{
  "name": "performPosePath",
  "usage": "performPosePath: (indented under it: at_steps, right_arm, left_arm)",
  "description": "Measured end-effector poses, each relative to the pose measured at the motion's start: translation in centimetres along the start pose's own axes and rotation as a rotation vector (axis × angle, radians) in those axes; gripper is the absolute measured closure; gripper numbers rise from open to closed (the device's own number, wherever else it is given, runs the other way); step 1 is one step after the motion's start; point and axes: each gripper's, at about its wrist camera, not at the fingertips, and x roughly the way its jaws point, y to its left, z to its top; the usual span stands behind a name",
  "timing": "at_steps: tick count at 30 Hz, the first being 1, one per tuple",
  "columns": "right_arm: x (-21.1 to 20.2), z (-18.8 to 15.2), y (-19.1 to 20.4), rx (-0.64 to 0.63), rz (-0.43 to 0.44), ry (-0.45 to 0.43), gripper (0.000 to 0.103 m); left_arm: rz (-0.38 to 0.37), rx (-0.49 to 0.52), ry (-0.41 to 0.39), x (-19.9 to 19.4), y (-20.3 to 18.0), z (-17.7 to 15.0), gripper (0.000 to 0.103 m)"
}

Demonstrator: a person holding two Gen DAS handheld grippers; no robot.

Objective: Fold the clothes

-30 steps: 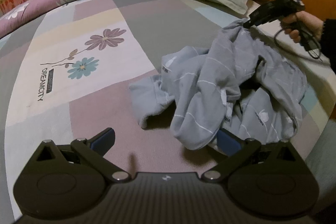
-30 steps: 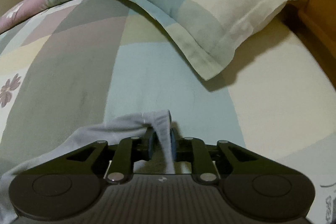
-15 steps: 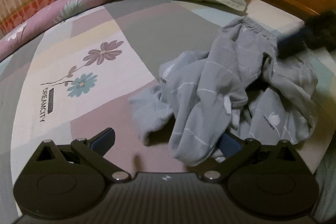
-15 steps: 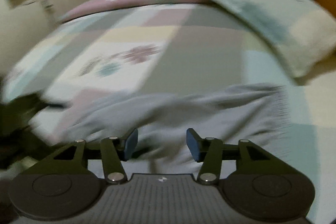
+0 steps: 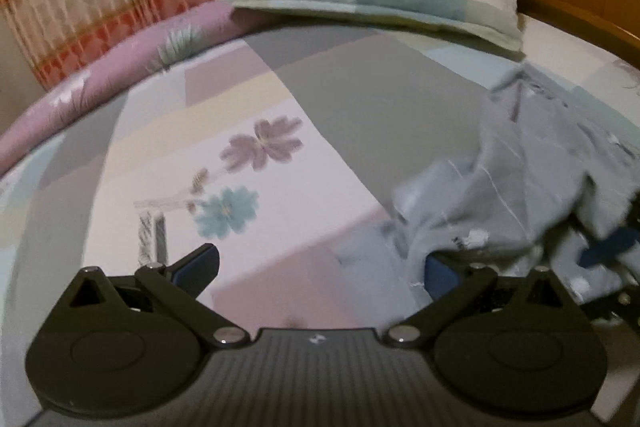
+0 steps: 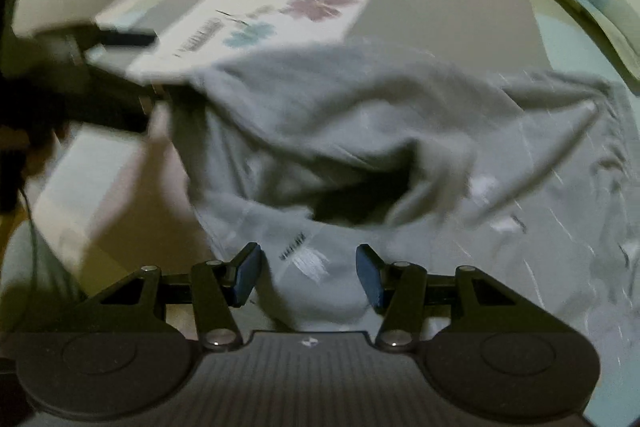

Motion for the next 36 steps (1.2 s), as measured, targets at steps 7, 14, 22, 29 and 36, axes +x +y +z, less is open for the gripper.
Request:
performPosePath:
  at_steps: [7,14,22,29,36]
  right_arm:
    - [-1.4,-1.6,-1.7,0.028,-0.030,0.000,0.046]
    - [-1.1,-1.3,-1.3,0.036,-0.047,-0.009,0.044]
    - [-1.5,1.0,0.2,-0.013,-0.005,-0.093,0.041]
    - [2.9,3.8,2.5,-0.048,0.123,-0.016,0.038]
    - [2.6,0.1,5.2,-0.079,0.306,0.145,0.036]
  left_arm:
    - [0.068,0.068,-0.079,1.1,0.6,4.9,0.000]
    - [0.079,0.177,-0.193,0.2,-1.3,10.8,0.000]
    - [-0.001,0.264,-0.111,2.1,-3.6,10.3,0.001]
    - [0.004,0.229,-0.060,2.8,-3.1,8.2,0.001]
    - [0.037,0.187,-0.095,1.6,-2.3,9.1,0.001]
